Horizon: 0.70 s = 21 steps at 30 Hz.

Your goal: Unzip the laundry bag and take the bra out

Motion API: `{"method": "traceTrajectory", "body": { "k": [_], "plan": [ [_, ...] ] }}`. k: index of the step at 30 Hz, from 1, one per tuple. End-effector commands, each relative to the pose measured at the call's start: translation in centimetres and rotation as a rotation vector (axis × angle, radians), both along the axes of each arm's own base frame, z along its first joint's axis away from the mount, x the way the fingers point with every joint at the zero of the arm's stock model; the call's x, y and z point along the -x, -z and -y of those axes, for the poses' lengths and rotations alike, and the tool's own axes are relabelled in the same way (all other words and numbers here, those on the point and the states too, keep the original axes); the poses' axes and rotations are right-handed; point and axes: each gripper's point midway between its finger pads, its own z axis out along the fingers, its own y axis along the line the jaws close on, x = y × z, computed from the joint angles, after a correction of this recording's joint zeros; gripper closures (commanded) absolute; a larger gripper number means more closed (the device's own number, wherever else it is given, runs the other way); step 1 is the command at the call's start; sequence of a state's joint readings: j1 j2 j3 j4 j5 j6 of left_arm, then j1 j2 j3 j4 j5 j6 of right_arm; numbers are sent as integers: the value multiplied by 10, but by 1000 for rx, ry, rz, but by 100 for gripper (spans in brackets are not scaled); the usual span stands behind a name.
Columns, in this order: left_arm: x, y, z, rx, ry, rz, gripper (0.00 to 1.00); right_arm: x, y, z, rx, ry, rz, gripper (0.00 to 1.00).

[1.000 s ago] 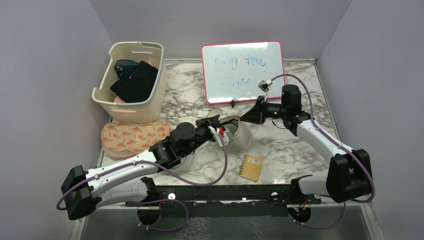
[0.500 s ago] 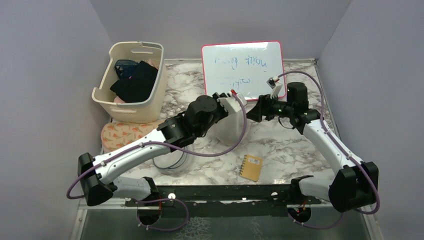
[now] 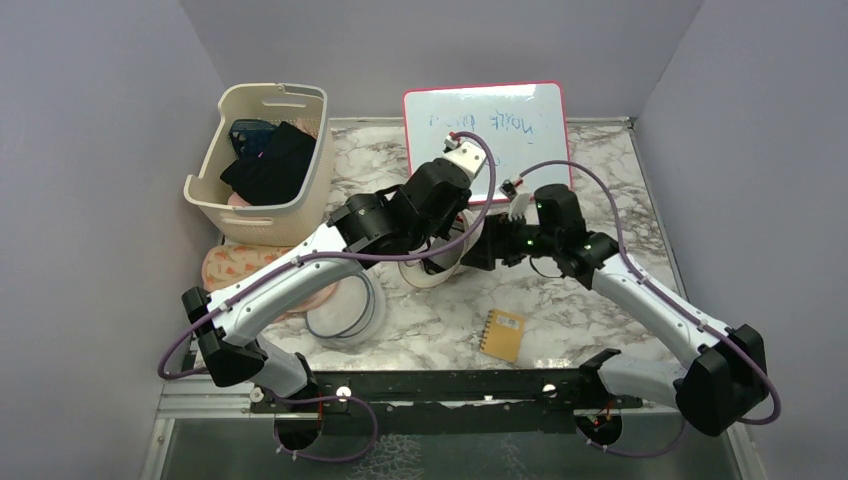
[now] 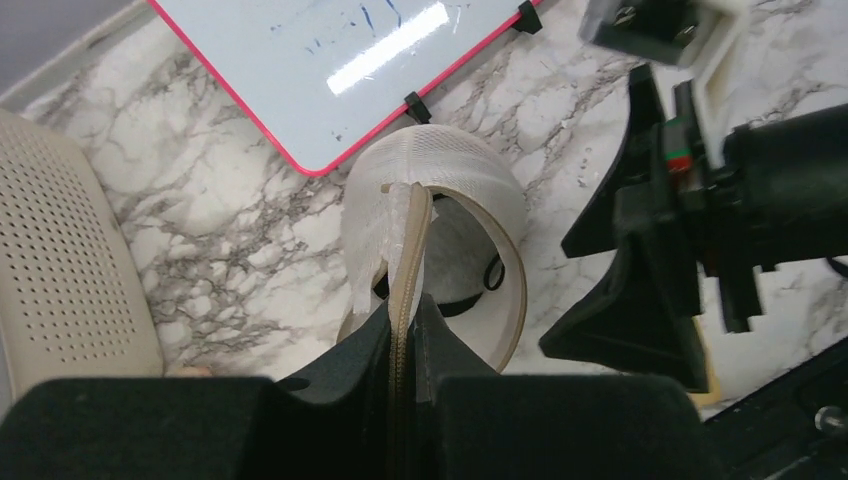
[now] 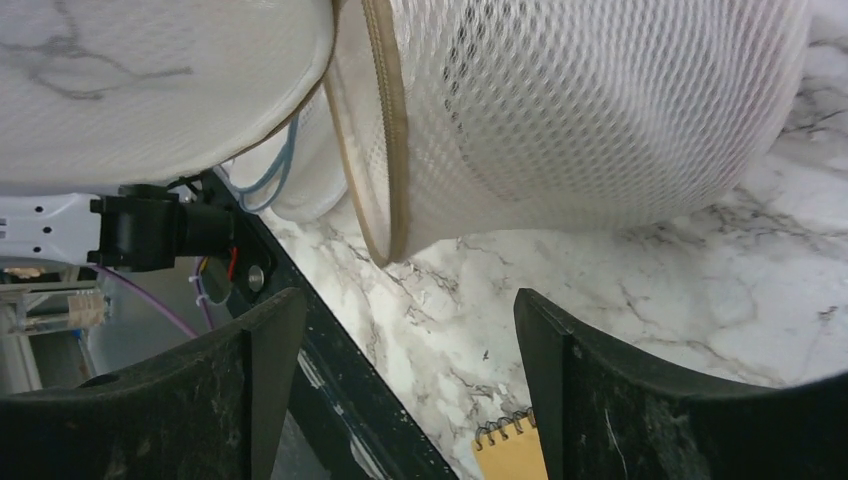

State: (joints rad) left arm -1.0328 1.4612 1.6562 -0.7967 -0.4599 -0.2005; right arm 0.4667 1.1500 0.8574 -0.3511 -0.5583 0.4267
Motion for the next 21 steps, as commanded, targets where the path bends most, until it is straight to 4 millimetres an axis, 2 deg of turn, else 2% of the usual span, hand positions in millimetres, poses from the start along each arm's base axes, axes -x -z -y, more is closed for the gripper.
{"method": "traceTrajectory", "body": {
  "k": [1, 6, 10, 14, 18, 21],
  "plan": [
    [17, -7, 3, 128, -63, -133, 100, -11, 16, -4, 80, 121, -38, 24],
    [18, -15, 2, 177, -86, -143, 100, -23, 28, -2, 130, 172, -21, 25],
    [18, -23, -2, 212, -102, -140, 100, -40, 43, -2, 169, 188, 21, 31],
    [19, -29, -5, 233, -101, -138, 100, -50, 47, -9, 160, 180, 44, 43],
    [20, -31, -13, 243, -110, -134, 100, -57, 54, -5, 178, 210, 75, 55],
    [18, -29, -22, 225, -121, -127, 100, -59, 58, 3, 225, 226, 86, 75]
  ]
}}
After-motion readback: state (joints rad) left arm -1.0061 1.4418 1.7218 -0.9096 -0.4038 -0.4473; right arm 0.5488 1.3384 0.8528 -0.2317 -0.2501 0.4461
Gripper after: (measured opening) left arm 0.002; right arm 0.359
